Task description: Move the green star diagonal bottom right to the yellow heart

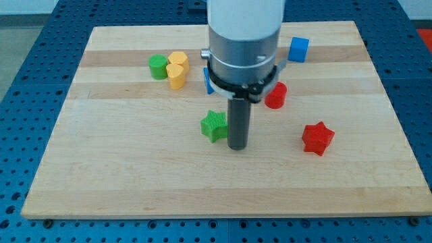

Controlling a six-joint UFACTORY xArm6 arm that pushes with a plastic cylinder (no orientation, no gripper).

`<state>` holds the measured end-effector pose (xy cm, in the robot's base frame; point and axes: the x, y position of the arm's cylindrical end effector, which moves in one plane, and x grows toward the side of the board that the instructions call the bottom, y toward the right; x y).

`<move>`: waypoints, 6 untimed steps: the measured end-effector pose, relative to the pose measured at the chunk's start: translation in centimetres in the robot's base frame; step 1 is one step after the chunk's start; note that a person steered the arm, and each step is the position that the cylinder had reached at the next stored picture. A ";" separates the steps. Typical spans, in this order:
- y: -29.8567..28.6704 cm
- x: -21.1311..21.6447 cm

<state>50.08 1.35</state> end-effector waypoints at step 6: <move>-3.0 -5.7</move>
